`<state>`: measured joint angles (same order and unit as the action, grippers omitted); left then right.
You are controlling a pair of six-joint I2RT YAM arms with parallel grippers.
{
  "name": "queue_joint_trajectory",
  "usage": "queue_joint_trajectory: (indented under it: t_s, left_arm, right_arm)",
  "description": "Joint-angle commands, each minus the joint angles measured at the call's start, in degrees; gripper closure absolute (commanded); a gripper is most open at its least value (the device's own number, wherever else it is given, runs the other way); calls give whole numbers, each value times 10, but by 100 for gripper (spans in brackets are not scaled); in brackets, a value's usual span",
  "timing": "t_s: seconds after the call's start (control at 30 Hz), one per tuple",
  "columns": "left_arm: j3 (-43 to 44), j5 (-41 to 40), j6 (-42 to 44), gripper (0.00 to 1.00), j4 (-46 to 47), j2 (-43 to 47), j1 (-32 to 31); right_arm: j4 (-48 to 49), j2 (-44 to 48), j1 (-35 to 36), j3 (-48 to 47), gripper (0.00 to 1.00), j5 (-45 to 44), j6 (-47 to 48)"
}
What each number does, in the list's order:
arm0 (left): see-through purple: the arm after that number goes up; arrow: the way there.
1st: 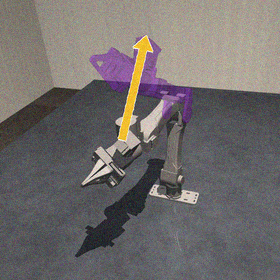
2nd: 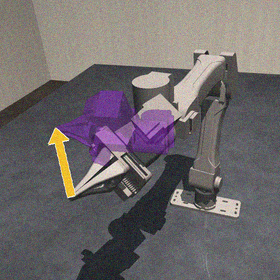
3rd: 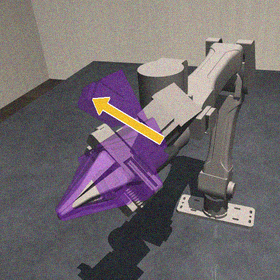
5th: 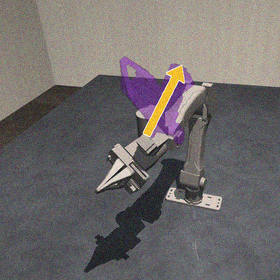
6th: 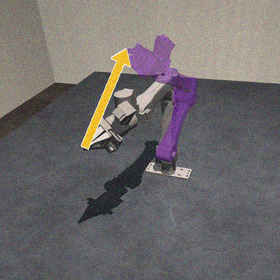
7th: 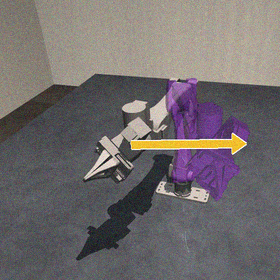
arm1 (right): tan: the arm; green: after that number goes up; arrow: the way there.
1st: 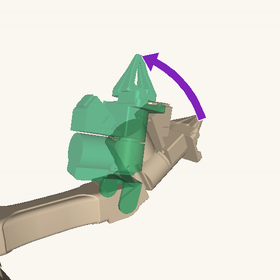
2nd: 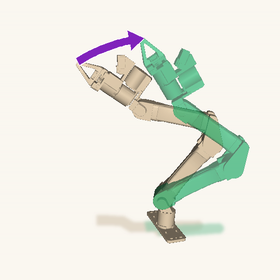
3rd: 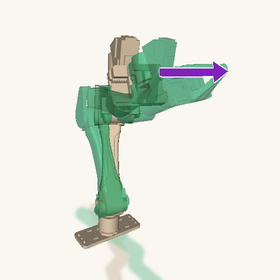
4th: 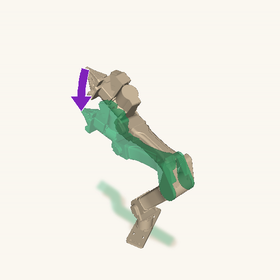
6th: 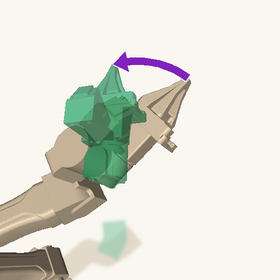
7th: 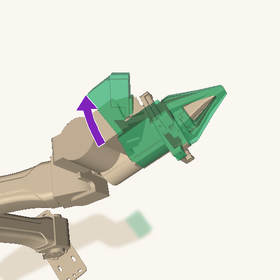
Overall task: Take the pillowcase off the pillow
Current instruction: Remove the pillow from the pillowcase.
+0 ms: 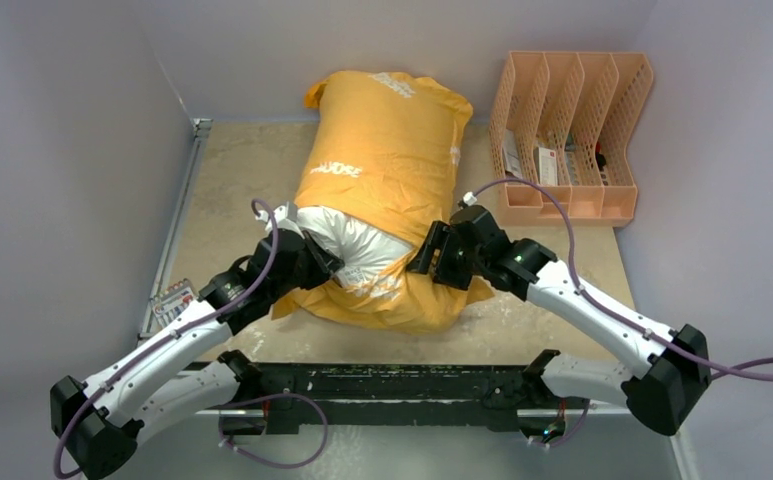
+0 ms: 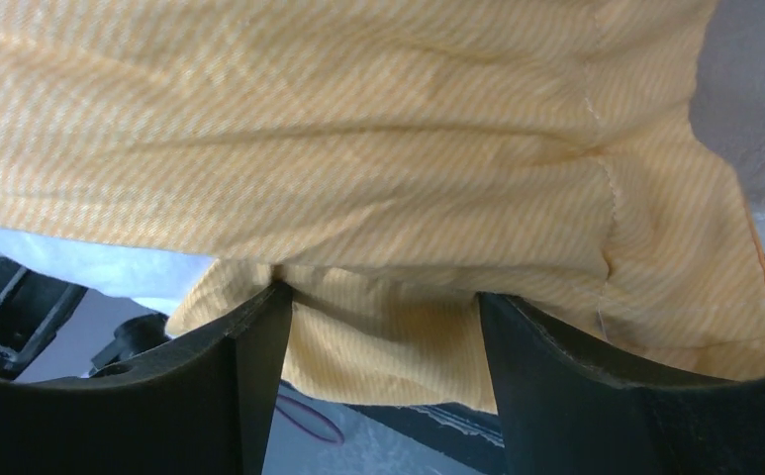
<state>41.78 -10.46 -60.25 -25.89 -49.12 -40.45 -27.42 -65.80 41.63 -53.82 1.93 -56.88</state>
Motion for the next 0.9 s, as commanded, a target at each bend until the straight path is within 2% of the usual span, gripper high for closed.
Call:
queue_joint_trajectory:
  t_s: [0.0,0.03,0.07,0.1,0.13,0.2,0.23,0.43,0.63,0.73,0.8,0.83,0.87]
  left_arm:
    - [40,15,17,100,81,-4,5]
    - [41,14,18,100,79,-4,5]
    - [42,12,18,100,78,-5,5]
    - [43,10,18,100,77,-5,5]
    - [45,8,19,100,75,-6,5]
    - [52,-5,19,100,61,-6,5]
    - [57,-16,18,100,52,-5,5]
    - [89,-111,33,100,-5,24,7]
    - [180,-111,55,100,-51,-15,18]
    - [181,-72,44,100,-8,-23,19]
    - [171,-21,29,100,31,-33,20]
    - [159,2,21,100,58,-36,20]
    - [146,18,14,100,80,-37,20]
  right_arm:
    - [-60,6,3,-7,30,-81,-79]
    - [-93,2,3,-6,33,-91,-85]
    - [-104,0,3,0,46,-102,-85]
    - [-108,1,3,7,65,-110,-73]
    - [-109,4,2,16,79,-120,-60]
    - [-108,16,2,37,98,-126,-37]
    - [-114,24,2,47,100,-129,-36]
    - [-165,117,2,127,100,-216,-86]
    - [-159,164,1,170,100,-241,-61]
    - [-222,158,5,85,100,-266,-66]
    - [-187,201,11,37,100,-241,-6]
    - [-148,234,11,30,91,-218,31]
    - [-89,262,12,33,71,-200,69]
